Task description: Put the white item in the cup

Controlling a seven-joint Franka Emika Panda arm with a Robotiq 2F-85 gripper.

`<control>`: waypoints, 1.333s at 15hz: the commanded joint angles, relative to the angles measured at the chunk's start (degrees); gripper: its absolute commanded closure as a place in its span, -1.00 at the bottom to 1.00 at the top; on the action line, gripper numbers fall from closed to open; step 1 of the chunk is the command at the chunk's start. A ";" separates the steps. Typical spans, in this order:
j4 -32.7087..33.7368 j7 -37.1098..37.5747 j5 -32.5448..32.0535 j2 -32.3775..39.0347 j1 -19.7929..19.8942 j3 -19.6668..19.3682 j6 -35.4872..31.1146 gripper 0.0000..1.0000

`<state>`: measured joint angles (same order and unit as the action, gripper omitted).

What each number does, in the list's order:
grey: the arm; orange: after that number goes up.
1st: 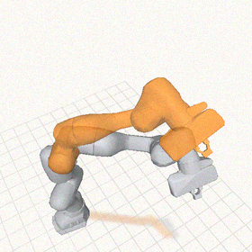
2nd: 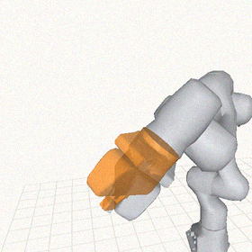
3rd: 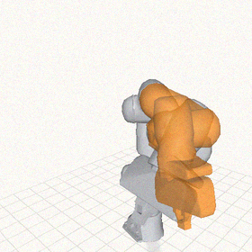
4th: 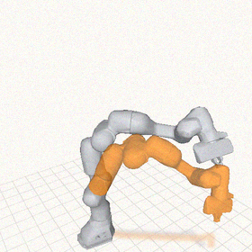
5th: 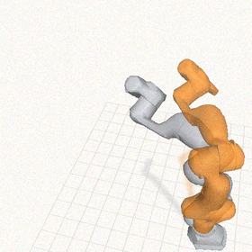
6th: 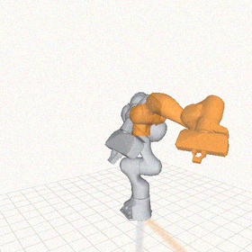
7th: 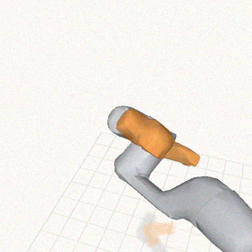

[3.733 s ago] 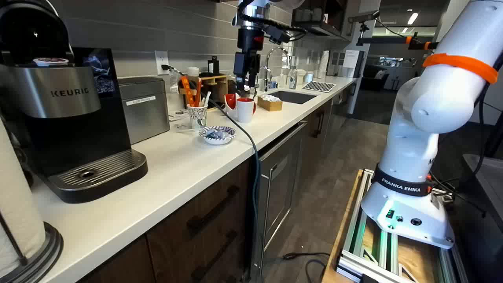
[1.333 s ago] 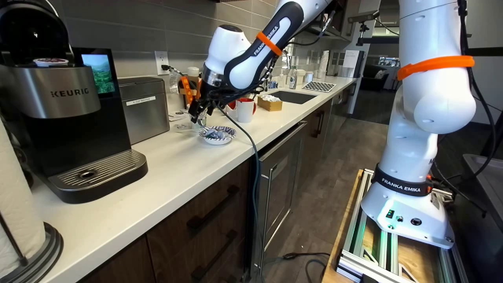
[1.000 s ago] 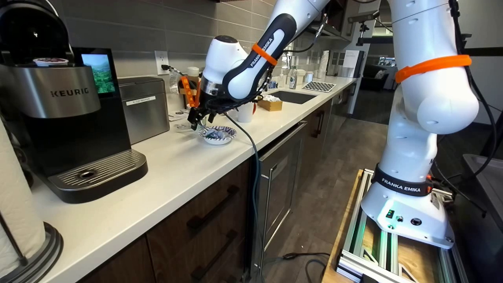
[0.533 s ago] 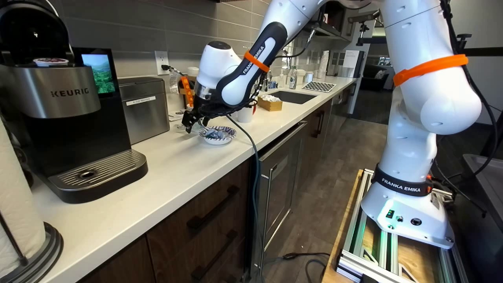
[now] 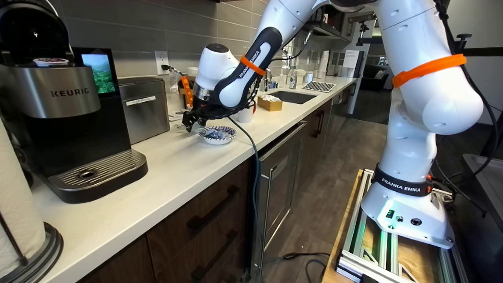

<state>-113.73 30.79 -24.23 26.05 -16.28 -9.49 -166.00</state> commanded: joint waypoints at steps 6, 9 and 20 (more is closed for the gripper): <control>2.51 1.52 -0.73 3.01 -1.17 -1.21 -0.24 0.86; 2.26 1.77 -1.41 1.70 -2.33 -1.97 0.02 0.90; -1.84 -22.33 1.41 -21.65 2.06 9.55 30.19 0.90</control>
<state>-114.05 10.18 -17.00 12.30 -15.29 0.29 -146.33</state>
